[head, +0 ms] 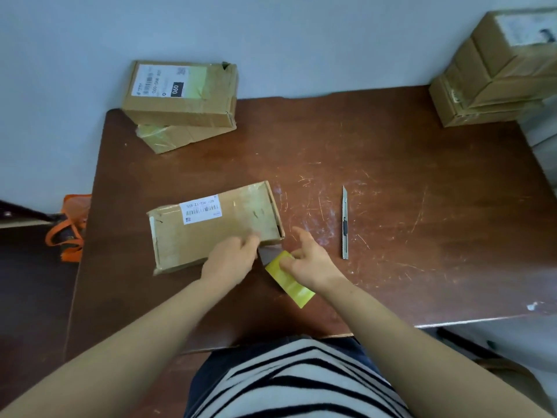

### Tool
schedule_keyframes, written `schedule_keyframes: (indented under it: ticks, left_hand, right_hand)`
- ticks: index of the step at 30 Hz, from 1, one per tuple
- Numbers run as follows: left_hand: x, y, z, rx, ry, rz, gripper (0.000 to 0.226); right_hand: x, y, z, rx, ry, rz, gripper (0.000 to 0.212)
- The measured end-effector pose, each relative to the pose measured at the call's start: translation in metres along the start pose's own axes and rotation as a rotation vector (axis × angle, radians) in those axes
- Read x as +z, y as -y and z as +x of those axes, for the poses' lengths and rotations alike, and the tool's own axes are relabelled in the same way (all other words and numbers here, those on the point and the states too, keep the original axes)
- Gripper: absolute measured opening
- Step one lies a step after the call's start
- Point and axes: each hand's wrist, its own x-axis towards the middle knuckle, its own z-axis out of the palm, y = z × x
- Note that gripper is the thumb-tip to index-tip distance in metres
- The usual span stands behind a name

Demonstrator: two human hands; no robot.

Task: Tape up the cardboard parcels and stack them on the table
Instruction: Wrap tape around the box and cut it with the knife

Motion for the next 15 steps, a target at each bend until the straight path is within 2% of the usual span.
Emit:
schedule_keyframes:
  ticks: [2, 4, 7, 8, 10, 12, 15]
  left_hand:
    - [0.003, -0.002, -0.010, -0.304, 0.317, -0.258, 0.059]
    - [0.012, -0.007, -0.012, -0.429, 0.415, -0.562, 0.050]
    - [0.030, -0.019, -0.007, -0.517, 0.326, -0.976, 0.020]
    - [0.033, -0.023, -0.006, -0.538, 0.313, -1.050, 0.016]
    - [0.037, -0.027, -0.005, -0.565, 0.316, -1.078, 0.006]
    - [0.036, -0.028, -0.007, -0.604, 0.317, -1.067, 0.013]
    - [0.035, -0.027, -0.011, -0.646, 0.276, -1.050, 0.017]
  right_hand:
    - [-0.002, 0.000, 0.004, 0.008, 0.013, 0.024, 0.075]
    - [-0.003, 0.001, 0.007, 0.013, 0.041, 0.049, 0.076]
    - [-0.012, -0.006, 0.011, -0.021, 0.017, 0.084, 0.065]
    - [-0.019, -0.011, 0.012, -0.046, -0.075, 0.082, 0.058]
    - [-0.038, -0.023, 0.018, -0.095, -0.374, -0.042, 0.044]
    - [-0.057, -0.033, 0.024, -0.051, -0.563, -0.202, 0.046]
    - [-0.072, -0.040, 0.031, 0.064, -0.459, -0.458, 0.062]
